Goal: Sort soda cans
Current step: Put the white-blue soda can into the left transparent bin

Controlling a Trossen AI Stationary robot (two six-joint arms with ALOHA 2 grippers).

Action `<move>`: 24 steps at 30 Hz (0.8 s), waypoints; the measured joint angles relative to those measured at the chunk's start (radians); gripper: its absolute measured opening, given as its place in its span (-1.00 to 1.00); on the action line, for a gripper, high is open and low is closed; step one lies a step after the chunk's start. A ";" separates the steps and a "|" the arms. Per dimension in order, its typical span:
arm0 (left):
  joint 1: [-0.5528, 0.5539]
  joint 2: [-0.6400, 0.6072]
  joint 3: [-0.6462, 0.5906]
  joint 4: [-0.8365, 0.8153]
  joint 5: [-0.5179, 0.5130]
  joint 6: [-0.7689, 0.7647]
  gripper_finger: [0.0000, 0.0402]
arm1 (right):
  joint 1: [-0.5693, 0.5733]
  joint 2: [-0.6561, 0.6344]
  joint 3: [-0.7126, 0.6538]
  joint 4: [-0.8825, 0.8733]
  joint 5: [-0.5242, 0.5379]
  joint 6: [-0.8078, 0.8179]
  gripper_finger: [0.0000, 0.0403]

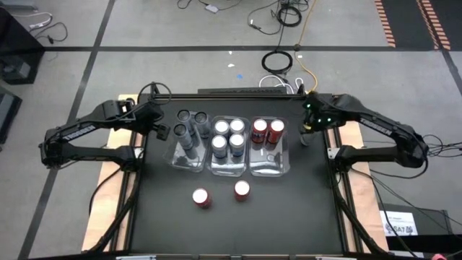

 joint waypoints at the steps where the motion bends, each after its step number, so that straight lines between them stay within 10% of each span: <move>1: 0.000 0.000 0.000 0.000 0.000 0.000 0.82 | 0.002 -0.009 0.035 -0.017 0.004 -0.002 0.19; 9: 0.000 0.000 0.000 0.031 0.001 0.000 0.82 | 0.059 -0.068 0.366 -0.017 0.250 0.022 0.19; 18: 0.000 0.000 0.000 0.051 -0.045 0.002 0.82 | 0.289 0.017 0.480 0.741 -0.084 -0.090 0.19; 24: 0.005 0.000 0.000 0.049 -0.056 -0.046 0.82 | 0.445 0.307 0.577 0.767 -0.106 -0.121 0.19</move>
